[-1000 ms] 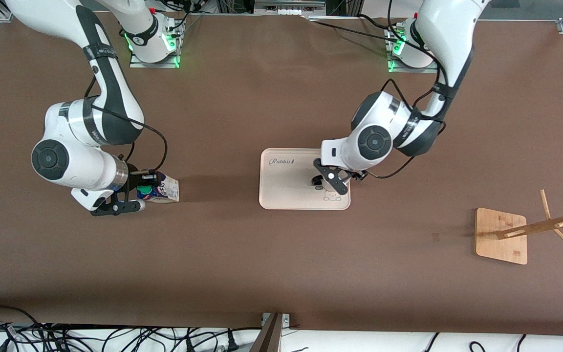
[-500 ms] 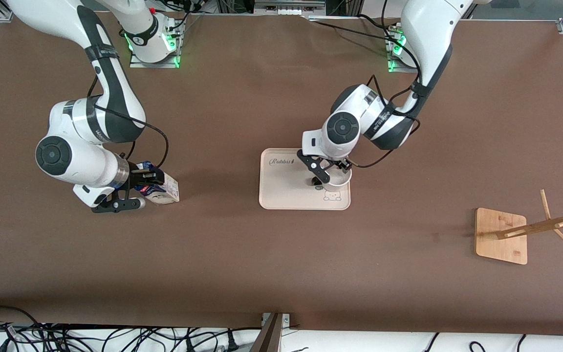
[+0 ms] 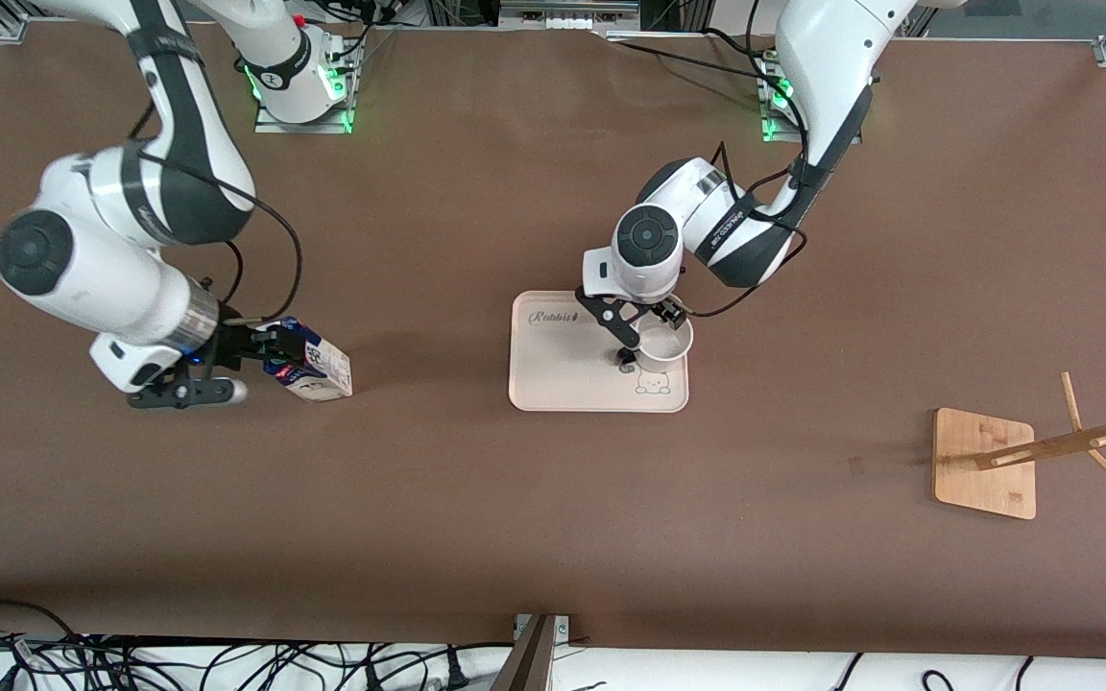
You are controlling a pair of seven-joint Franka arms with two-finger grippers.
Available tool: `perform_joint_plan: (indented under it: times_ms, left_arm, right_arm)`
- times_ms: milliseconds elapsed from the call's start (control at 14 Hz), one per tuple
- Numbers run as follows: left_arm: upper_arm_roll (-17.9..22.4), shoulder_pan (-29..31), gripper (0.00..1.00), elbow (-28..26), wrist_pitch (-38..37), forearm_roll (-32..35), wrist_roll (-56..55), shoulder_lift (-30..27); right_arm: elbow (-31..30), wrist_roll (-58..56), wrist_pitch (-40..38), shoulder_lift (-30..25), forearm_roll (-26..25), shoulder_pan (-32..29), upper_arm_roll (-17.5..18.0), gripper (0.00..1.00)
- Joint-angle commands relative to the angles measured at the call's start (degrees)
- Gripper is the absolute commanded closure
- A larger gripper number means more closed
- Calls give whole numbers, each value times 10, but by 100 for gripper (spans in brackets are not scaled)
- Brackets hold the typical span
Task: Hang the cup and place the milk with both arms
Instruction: 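Set the milk carton on the table and open the right gripper, then lift the white mug off the tray with the left gripper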
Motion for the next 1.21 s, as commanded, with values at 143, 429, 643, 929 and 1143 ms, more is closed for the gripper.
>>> perform_joint_plan:
  times_ms: [143,429,643,929,1143]
  left_arm:
    - [-3,4,14,-3,8,39,-1,1]
    - [-3,5,100,0,7,42,-7,0]
    - [-3,6,100,3,6,41,-10,1]
    - [-3,7,100,25,6,41,-13,-4]
    - [6,12,100,68,-2,35,-28,-37]
  right_arm:
    - [-8,5,-78,-108,-38,-5,-14,0]
    - [32,5,-138,-134,-43,-5,-36,0]
    - [73,6,-176,-130,-42,-5,-58,0]
    - [73,8,-178,-118,-55,-5,-63,0]
    - [73,8,-174,-117,-55,-4,-63,0]
